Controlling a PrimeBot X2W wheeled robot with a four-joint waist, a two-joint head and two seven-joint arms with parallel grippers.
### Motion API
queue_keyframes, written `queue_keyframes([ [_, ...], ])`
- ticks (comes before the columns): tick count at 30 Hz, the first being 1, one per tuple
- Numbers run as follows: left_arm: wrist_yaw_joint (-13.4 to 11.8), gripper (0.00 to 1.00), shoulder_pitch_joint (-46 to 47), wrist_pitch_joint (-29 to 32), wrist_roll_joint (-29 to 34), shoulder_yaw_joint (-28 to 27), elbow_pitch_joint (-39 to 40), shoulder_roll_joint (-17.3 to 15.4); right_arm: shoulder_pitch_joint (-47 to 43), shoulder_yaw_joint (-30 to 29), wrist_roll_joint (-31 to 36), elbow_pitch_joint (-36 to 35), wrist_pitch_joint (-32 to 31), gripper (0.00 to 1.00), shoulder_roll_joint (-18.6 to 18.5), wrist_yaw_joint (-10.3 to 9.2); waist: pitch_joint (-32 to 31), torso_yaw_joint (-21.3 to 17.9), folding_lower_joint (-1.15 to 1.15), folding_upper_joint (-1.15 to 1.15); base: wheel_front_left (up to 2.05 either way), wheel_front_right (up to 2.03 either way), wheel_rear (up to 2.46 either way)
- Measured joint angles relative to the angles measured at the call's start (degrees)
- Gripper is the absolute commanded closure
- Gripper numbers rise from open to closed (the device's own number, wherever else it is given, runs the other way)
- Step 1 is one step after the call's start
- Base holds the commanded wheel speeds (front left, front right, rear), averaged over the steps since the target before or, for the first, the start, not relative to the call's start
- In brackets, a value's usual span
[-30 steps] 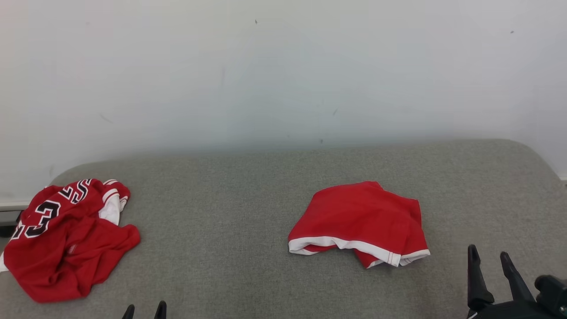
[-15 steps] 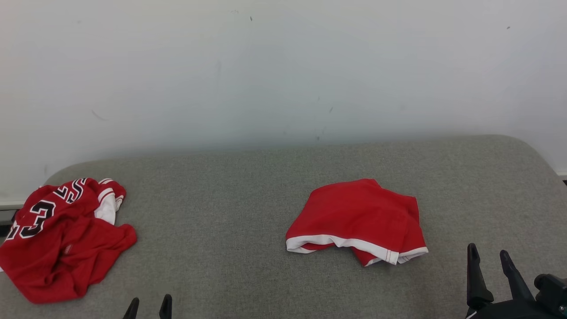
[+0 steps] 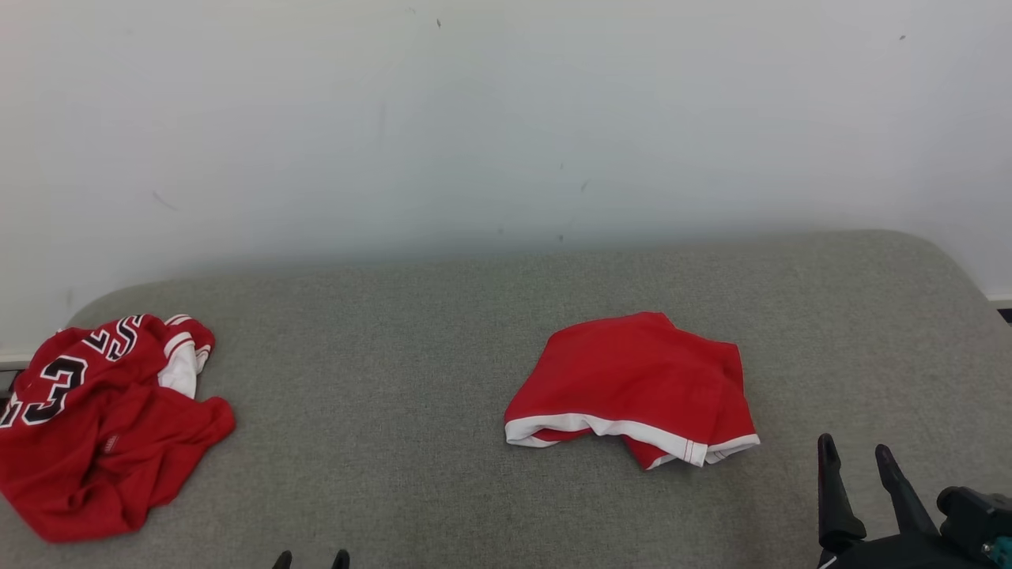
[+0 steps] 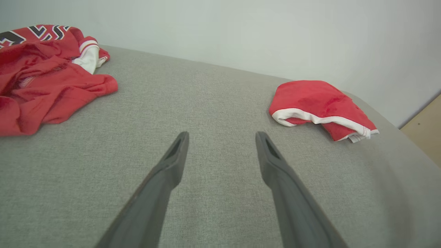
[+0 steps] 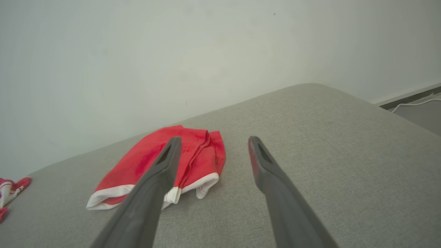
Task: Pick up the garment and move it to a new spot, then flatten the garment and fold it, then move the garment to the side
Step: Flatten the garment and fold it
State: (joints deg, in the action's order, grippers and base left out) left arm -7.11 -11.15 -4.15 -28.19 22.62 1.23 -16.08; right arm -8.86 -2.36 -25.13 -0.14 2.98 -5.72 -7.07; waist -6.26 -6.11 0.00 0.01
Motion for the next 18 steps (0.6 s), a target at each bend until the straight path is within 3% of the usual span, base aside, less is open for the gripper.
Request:
queue_keyframes([
  [7, 2.4, 0.0, 7.6, 5.6, 1.8, 4.6, -4.6, 0.0, 1.7, 2.1, 0.0, -0.4, -0.6, 0.0, 0.0, 0.57, 1.6, -1.2, 0.01, 0.0, 0.0, 0.0, 0.0],
  [18, 5.1, 0.0, 17.3, 11.2, 2.1, 7.6, -14.3, 4.0, 3.8, 4.7, 1.2, -1.0, -2.5, 0.0, -0.1, 1.54, 4.6, -6.5, 0.01, 0.0, 0.0, 0.0, 0.0],
])
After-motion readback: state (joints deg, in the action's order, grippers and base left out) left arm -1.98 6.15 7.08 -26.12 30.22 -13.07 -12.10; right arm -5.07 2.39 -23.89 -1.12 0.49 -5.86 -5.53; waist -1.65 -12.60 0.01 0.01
